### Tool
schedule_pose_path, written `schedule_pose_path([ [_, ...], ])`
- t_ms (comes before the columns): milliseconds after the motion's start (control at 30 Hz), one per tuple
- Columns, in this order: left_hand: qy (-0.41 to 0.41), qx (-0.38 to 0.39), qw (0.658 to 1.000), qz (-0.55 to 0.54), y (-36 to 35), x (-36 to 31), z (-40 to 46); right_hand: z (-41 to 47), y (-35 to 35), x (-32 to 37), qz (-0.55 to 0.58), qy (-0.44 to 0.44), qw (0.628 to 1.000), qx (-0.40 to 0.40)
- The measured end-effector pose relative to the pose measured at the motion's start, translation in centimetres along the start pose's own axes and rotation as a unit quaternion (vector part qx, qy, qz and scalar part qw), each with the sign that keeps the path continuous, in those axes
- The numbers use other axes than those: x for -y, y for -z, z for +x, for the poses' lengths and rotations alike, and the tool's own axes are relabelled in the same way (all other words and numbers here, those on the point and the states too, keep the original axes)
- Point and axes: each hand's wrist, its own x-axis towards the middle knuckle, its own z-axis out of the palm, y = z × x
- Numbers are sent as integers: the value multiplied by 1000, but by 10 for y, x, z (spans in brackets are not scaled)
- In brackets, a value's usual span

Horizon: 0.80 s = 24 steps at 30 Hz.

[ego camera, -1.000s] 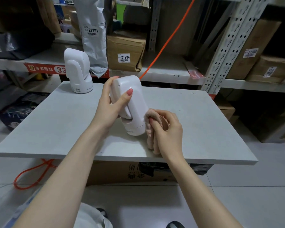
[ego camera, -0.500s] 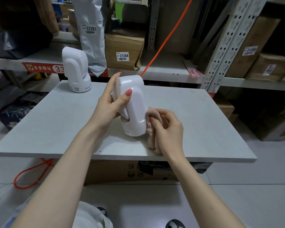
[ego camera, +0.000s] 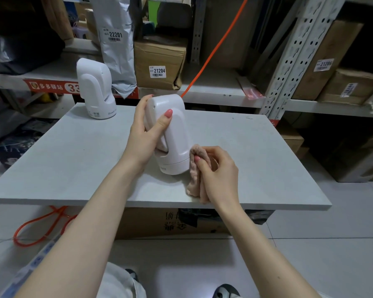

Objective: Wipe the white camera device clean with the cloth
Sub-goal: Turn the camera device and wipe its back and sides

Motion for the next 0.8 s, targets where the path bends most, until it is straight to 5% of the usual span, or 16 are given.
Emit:
schedule_pose_path([
  [200,4,-77,997,-9,-1,0,0,-14,-22,5,-78,243,966,-22],
  [367,42,-51,997,-34,12,0,2,-14,-28,-10,-213,403,890,0],
  [633,58,-27,996,-68,21,-3,2,0,-24,-2,29,183,982,-28],
  [800,67,-21,994,-85,18,-6,-1,8,-14,3,109,6,994,-8],
])
